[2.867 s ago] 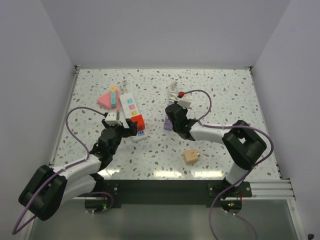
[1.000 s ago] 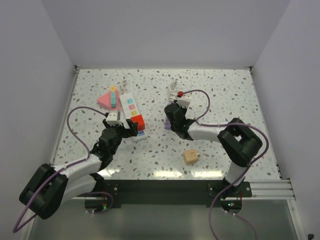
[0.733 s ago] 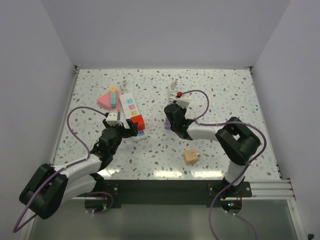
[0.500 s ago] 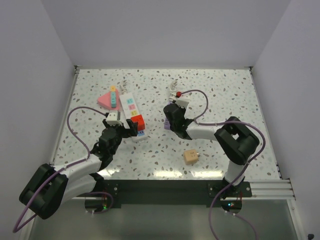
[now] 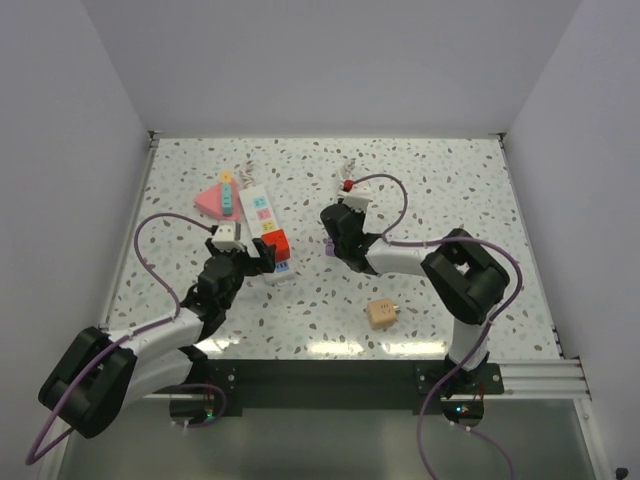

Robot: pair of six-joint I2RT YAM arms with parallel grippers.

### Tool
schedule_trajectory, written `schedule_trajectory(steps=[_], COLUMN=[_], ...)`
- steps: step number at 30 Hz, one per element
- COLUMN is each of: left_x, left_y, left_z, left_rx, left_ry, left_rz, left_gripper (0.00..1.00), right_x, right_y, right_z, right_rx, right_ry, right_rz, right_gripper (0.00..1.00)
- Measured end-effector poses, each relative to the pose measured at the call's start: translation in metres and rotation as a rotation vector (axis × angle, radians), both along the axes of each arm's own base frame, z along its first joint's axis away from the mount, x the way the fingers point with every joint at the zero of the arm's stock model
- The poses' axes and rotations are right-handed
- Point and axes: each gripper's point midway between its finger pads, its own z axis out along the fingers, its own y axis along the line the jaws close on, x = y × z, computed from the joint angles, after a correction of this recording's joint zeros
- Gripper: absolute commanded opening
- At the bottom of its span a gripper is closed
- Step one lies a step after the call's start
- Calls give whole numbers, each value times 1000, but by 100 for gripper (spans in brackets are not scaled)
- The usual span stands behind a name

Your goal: Insert the plug

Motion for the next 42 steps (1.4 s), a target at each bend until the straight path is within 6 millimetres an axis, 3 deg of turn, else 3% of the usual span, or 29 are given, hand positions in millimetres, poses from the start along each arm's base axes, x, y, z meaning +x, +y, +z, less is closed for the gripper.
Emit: schedule_trajectory(steps=[16, 42], left_x=[0, 0], left_y=[0, -1], left_z=[-2, -2], left_rx=[4, 3], left_ry=[7, 7], left_rz=[0, -5], left_gripper=[100, 100], right_x=[9, 5], right_y=[11, 17], right_z=[-1, -3], right_rx=[-77, -157], right_ry=[11, 8], right_rz=[-38, -77], right_gripper=[0, 0])
